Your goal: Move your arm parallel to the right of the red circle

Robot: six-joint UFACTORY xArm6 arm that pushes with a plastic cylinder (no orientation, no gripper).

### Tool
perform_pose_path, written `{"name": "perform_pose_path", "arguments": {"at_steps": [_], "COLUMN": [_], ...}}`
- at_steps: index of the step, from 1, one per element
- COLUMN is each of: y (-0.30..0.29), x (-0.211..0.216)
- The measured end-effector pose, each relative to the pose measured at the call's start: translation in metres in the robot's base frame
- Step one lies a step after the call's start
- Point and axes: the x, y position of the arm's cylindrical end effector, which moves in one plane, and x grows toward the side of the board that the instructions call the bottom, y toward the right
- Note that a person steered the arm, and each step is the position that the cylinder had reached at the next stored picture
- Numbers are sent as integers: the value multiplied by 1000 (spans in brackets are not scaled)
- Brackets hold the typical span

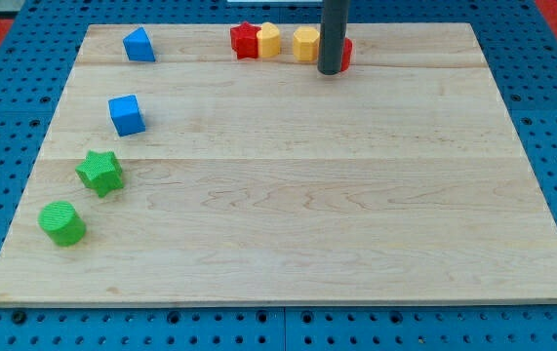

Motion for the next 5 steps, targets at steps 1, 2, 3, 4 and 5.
{"name": "perform_pose_path", "arguments": {"at_steps": [1,2,3,4,5], "y": [7,13,44,79,115], "x": [-9,-15,-1,4,-2]}}
